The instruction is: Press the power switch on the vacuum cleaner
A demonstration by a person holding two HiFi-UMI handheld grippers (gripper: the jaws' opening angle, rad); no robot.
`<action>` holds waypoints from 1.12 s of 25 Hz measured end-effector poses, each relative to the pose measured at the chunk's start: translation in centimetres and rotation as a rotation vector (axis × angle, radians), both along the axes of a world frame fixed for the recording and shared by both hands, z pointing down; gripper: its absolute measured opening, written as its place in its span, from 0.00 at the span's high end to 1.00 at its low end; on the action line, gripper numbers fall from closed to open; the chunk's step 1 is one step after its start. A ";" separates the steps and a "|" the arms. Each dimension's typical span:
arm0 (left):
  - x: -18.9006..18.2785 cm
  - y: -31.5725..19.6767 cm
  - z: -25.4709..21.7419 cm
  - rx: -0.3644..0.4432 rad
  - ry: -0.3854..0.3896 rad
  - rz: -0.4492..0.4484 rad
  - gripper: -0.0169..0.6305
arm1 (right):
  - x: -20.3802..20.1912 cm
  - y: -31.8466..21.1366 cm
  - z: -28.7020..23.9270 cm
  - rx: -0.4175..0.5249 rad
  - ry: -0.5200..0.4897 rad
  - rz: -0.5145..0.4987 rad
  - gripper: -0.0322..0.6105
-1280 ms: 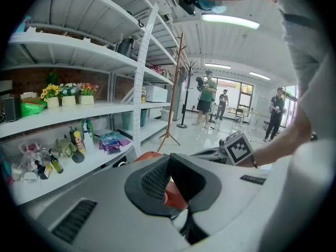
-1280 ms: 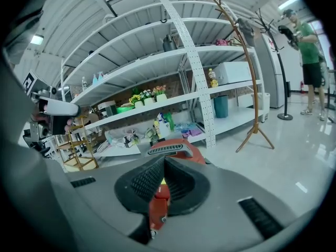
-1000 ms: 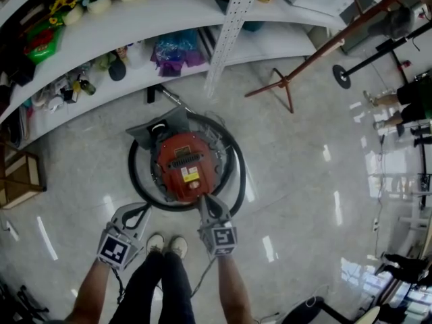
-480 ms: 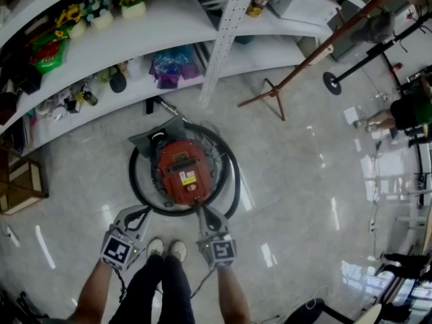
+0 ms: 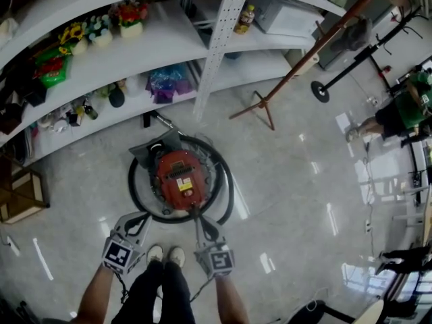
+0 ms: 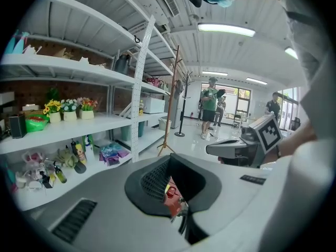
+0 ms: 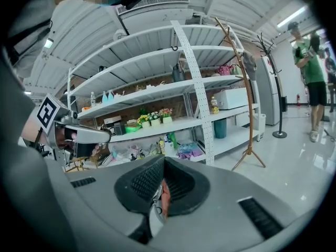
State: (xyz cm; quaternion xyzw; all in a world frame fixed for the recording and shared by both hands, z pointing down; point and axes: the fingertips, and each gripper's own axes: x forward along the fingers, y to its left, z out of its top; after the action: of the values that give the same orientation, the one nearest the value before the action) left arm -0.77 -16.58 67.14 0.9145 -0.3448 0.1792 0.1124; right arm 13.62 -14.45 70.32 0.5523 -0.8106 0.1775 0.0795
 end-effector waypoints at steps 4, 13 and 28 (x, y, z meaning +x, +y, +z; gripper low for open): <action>0.1 0.6 -2.0 0.025 -0.005 0.018 0.96 | -0.2 0.9 -1.9 0.007 -0.003 0.017 0.93; 0.8 1.1 -7.4 0.062 0.028 0.040 0.96 | -0.5 2.0 -7.5 0.053 -0.011 0.031 0.93; 1.1 2.8 -13.9 0.111 0.040 0.061 0.96 | 0.1 4.5 -14.7 0.084 -0.034 0.100 0.93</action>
State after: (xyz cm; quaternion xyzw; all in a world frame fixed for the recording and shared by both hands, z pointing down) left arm 0.32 -13.74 53.23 0.9329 -0.3237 0.1449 0.0629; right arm 13.75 -9.95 55.59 0.5917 -0.7901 0.1564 0.0336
